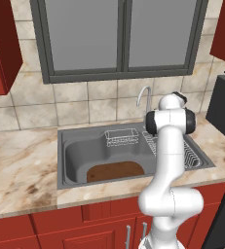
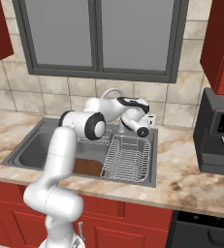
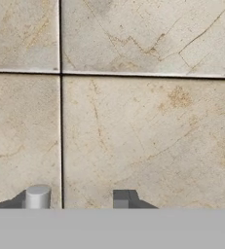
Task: Turn on the sink faucet with hot water and rinse the cutting board for ten seconds, then turn off the faucet. Push the cutting board to reach the water if necessary.
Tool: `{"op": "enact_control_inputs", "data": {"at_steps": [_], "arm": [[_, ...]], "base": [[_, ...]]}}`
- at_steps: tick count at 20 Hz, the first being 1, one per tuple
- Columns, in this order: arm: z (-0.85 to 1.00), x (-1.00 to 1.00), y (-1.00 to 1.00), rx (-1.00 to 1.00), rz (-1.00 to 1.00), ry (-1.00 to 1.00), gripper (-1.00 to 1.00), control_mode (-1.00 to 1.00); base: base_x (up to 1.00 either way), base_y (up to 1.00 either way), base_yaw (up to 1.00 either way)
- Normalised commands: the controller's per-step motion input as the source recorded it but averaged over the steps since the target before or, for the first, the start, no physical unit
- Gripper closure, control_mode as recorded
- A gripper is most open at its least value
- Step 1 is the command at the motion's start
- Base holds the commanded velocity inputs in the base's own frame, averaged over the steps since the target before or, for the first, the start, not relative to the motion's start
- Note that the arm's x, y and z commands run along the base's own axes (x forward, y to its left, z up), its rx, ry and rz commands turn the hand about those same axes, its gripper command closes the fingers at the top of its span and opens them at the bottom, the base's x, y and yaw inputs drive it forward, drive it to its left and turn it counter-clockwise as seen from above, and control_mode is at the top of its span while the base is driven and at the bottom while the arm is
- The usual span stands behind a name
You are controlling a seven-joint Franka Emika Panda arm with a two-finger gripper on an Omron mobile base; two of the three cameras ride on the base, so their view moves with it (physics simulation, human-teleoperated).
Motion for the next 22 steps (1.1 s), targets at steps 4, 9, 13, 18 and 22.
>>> {"op": "enact_control_inputs", "data": {"at_steps": [4,9,13,18,22], "arm": [[0.00,0.00,-0.56,0.04,0.00,0.00,1.00,-1.00],[0.00,0.00,-0.52,0.04,0.00,0.00,1.00,-1.00],[0.00,0.00,-0.54,0.04,0.00,0.00,1.00,-1.00],[0.00,-0.03,-0.49,0.03,0.00,0.00,1.00,-1.00],[0.00,-0.20,-0.50,0.00,0.00,0.00,1.00,-1.00]], "base": [[0.00,0.00,0.00],[0.00,0.00,0.00],[0.00,0.00,0.00],[0.00,0.00,0.00],[0.00,0.00,0.00]]}}
